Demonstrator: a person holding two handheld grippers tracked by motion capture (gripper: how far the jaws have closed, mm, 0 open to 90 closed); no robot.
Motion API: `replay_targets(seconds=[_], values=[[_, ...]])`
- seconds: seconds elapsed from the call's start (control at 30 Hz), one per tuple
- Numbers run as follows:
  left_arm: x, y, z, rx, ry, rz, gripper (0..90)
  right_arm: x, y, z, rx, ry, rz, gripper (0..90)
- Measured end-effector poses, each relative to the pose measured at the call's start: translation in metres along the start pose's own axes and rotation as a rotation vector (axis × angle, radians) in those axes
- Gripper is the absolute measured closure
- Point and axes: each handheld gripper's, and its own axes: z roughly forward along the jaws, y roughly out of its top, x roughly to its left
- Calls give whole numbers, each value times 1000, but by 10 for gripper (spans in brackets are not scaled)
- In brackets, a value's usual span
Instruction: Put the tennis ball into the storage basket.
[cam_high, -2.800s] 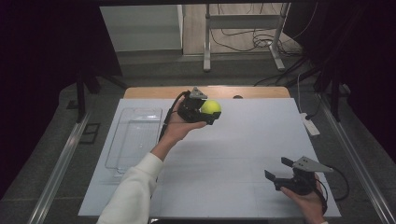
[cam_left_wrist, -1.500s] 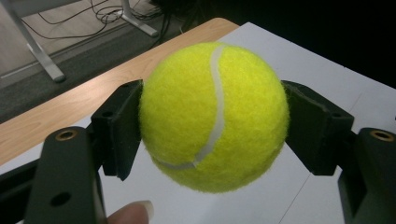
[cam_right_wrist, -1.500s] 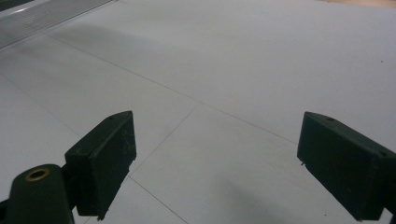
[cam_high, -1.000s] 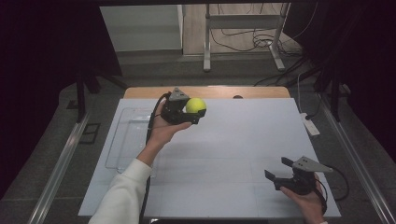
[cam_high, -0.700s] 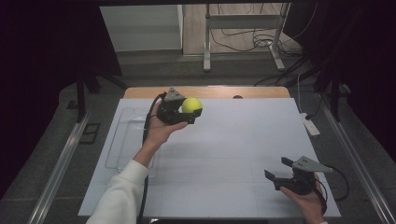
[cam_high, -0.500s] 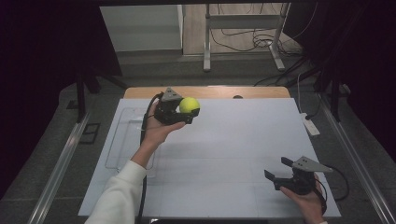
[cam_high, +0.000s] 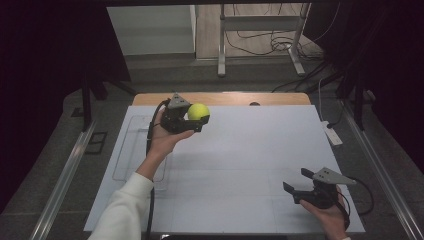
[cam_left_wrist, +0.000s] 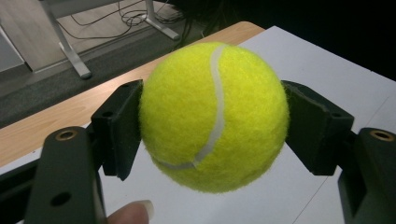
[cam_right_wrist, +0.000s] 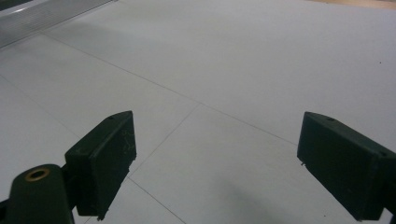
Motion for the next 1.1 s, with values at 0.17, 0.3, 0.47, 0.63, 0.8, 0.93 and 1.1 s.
replay_targets(seconds=[0.17,0.3,0.47,0.63,0.8,0.93,1.1], values=[[3,-2,-3,-1,7,-1,277,0,0,0,2,-1,0,118],[5,-4,-5,0,12,-7,276,-1,0,0,2,-2,2,118],[7,-5,-7,0,20,-6,277,0,0,1,3,-1,0,118],[9,-6,-9,-1,24,-8,276,0,0,1,2,1,2,118],[11,-7,-11,-3,28,-12,276,0,0,1,2,1,2,118],[12,-8,-14,-7,34,-15,276,0,0,1,2,0,1,118],[16,-10,-16,-8,41,-21,276,-1,0,1,3,0,3,118]])
